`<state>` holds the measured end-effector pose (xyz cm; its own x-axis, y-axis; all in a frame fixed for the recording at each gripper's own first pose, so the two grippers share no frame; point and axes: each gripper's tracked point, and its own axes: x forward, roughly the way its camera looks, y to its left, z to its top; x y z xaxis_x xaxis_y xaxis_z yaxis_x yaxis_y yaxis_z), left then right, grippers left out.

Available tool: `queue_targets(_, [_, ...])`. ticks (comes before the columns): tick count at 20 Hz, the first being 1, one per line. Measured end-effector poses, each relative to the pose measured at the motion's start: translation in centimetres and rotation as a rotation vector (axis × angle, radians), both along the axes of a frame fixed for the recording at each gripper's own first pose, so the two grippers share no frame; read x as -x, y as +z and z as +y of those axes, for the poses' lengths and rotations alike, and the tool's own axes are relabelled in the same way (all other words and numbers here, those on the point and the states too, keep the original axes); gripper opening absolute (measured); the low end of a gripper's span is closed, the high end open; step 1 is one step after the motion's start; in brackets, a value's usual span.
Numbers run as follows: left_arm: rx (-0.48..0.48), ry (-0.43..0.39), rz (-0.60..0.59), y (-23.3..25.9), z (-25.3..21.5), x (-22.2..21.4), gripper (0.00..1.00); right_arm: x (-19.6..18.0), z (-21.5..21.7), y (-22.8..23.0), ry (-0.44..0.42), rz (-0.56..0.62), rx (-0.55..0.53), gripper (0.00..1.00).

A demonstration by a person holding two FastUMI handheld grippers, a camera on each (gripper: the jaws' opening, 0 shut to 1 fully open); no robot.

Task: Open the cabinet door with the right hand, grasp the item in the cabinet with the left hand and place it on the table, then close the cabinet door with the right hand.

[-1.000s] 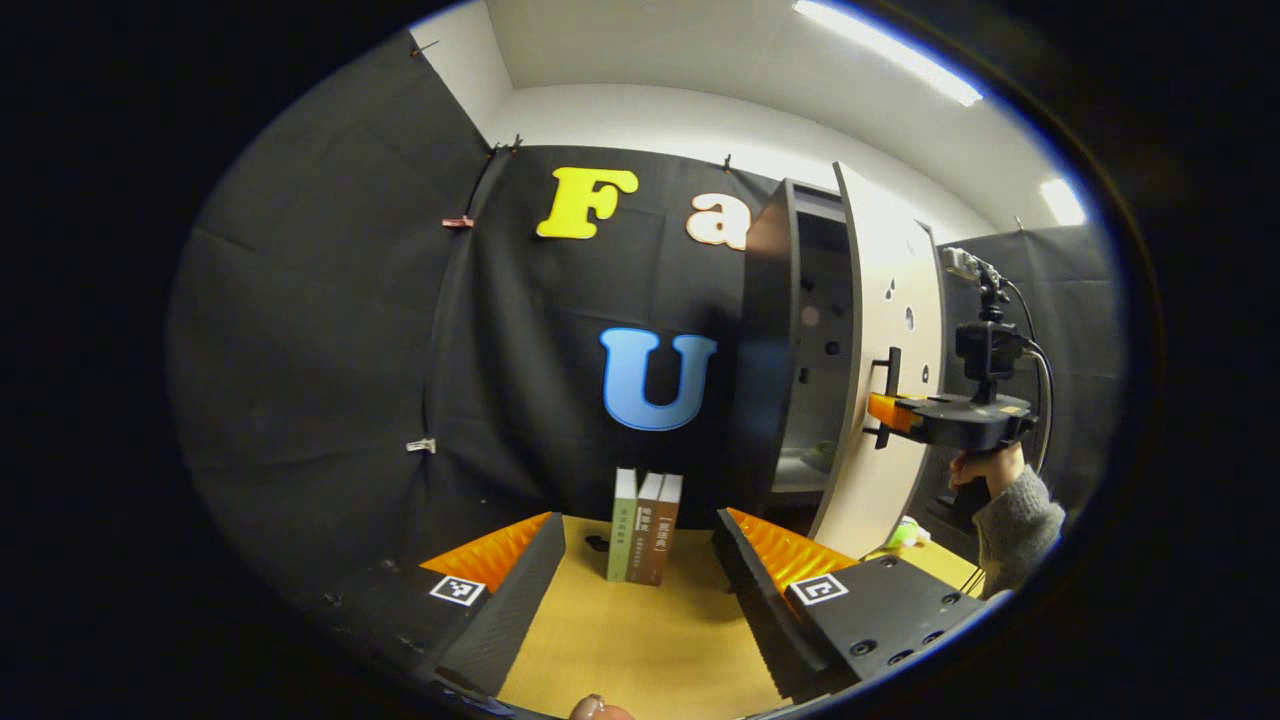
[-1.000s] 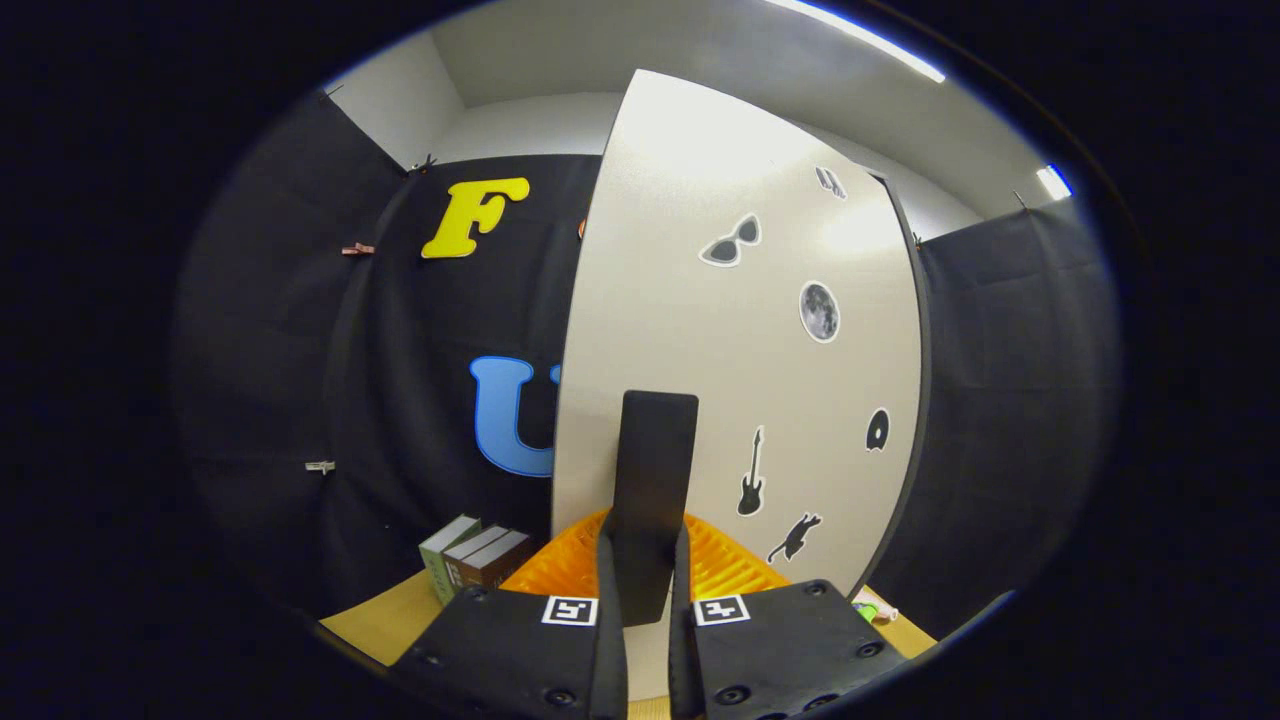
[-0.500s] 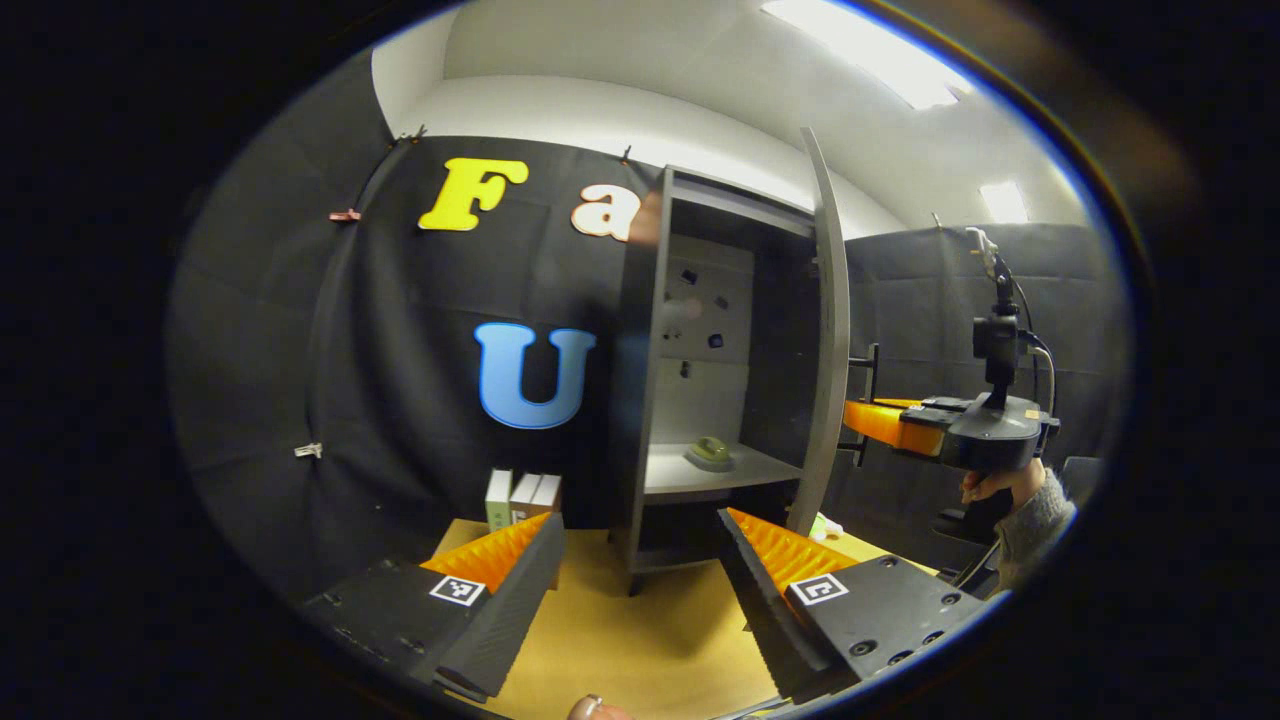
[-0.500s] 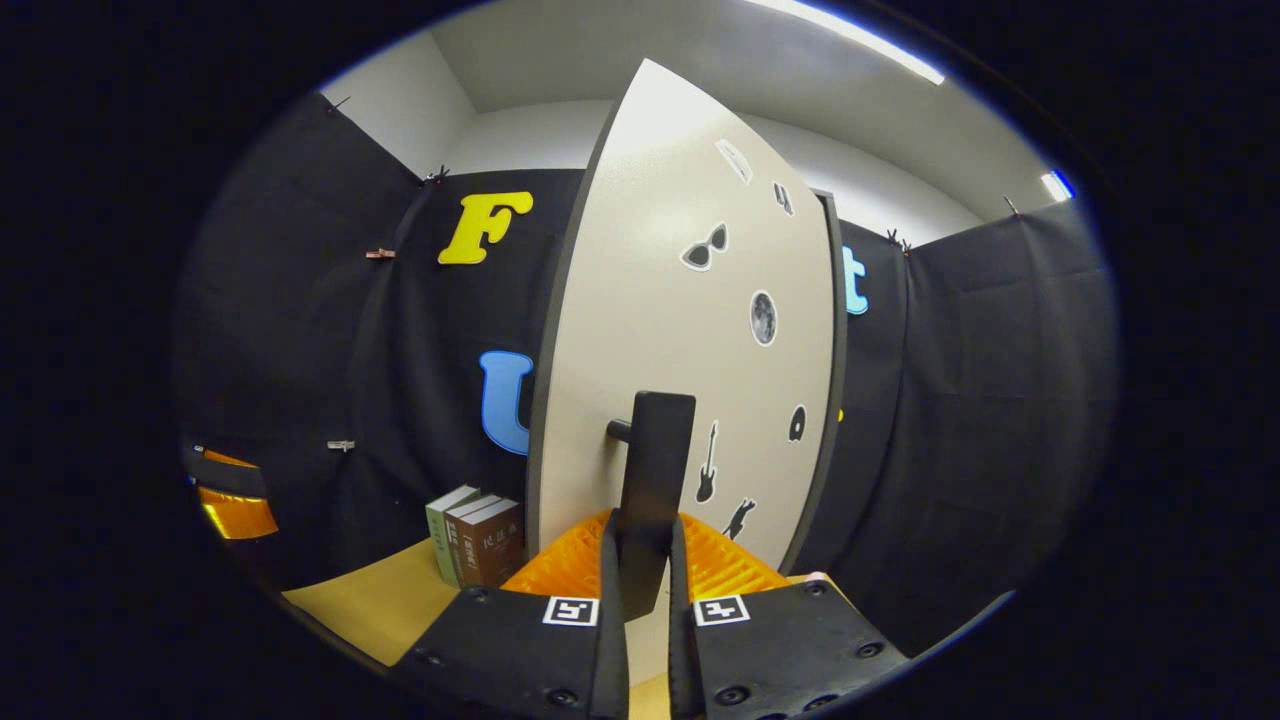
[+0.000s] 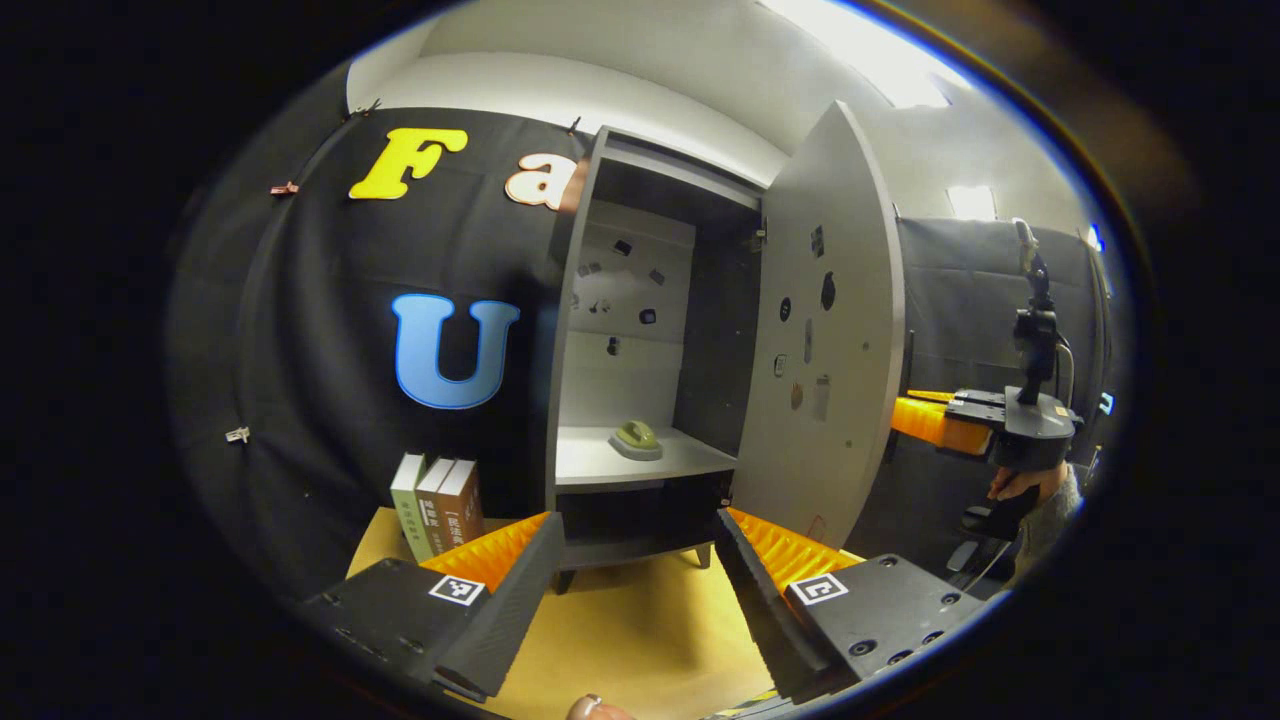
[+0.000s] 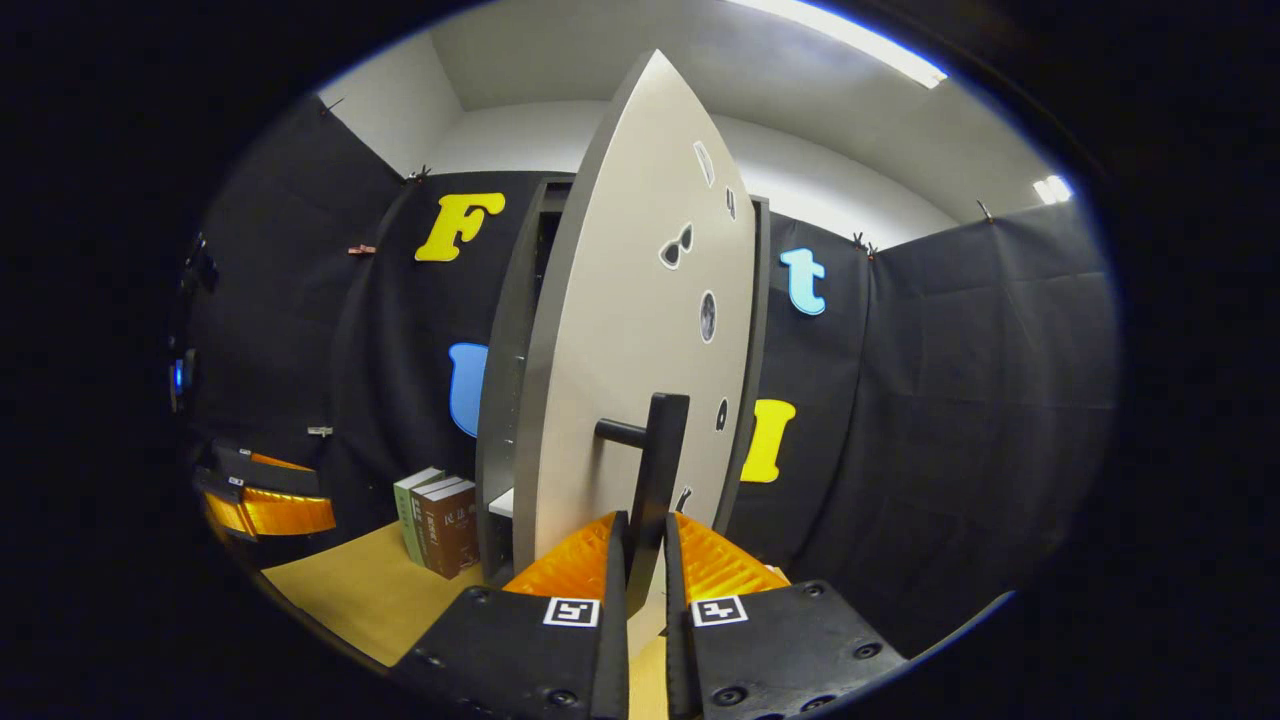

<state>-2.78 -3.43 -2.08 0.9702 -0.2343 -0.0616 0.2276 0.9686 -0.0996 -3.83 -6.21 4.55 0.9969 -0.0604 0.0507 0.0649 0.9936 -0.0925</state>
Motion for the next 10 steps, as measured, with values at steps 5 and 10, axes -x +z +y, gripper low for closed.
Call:
queue_targets(5, [-0.007, -0.039, -0.006, 0.5, -4.8, -4.6, 0.95, 1.3, -3.9, 0.2, 0.050, 0.003, -0.059, 0.18])
queue_targets(10, [-0.030, -0.046, -0.011, 1.2, -9.3, -10.4, 0.95, 2.5, -8.4, 0.6, 0.052, 0.005, -0.116, 0.22])
